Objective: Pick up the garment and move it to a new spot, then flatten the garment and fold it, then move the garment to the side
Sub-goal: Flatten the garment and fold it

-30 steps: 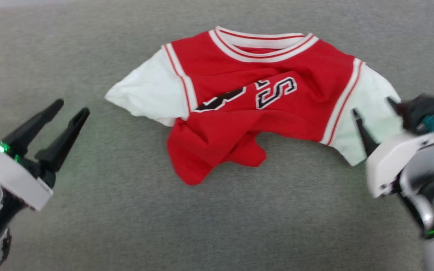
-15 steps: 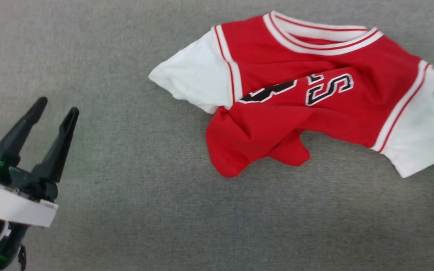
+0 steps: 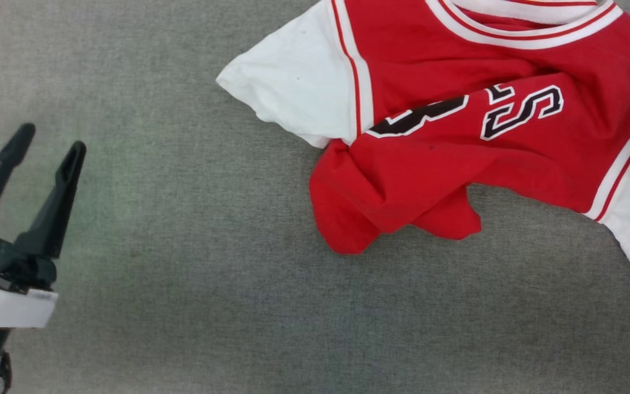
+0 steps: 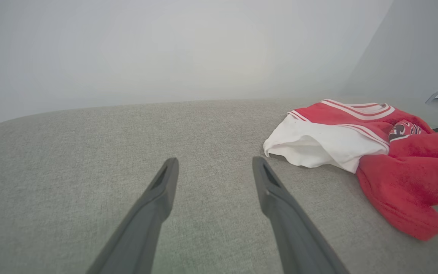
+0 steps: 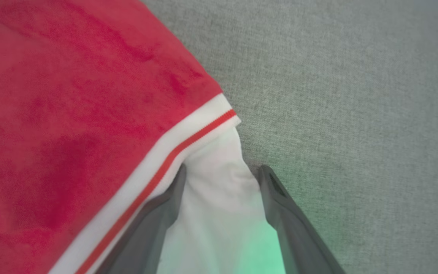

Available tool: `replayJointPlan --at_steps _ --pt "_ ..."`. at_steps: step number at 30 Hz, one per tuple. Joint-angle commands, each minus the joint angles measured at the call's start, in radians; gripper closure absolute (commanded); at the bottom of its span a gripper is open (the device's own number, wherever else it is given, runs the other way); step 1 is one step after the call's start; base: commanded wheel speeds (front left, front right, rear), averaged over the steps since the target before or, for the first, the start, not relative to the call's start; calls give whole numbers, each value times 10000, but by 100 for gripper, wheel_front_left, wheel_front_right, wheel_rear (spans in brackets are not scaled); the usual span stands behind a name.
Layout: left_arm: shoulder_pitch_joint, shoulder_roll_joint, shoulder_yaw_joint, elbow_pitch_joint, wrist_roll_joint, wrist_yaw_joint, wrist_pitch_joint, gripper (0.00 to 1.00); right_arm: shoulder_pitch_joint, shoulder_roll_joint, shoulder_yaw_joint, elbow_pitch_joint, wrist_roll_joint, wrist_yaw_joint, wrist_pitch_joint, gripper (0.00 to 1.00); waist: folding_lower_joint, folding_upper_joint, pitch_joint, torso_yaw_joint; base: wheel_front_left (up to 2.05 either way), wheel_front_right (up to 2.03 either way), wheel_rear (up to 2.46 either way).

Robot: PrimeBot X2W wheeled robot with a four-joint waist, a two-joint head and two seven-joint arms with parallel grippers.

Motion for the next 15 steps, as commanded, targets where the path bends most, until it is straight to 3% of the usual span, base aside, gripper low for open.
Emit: replayJointPlan --at_steps 1,3,8,12,15 --pt "30 123 77 -143 -106 -26 7 0 371 450 291 499 74 58 133 100 0 0 20 -114 0 0 0" --pt "-146 497 78 -319 -89 -26 7 0 444 538 297 563 157 57 110 100 0 0 -7 -195 0 0 0" --pt "-1521 2383 -861 -862 -108 -26 8 0 292 732 353 401 246 46 54 100 0 0 3 -522 0 0 0" --pt "-3145 4121 -2803 -1074 -550 -26 324 0 -121 963 694 333 311 46 -60 100 0 0 235 -905 0 0 0" --pt "-4773 4589 -4358 -1401 -1022 -26 1677 0 -399 1231 1084 280 223 51 -114 100 0 0 500 -1186 0 0 0"
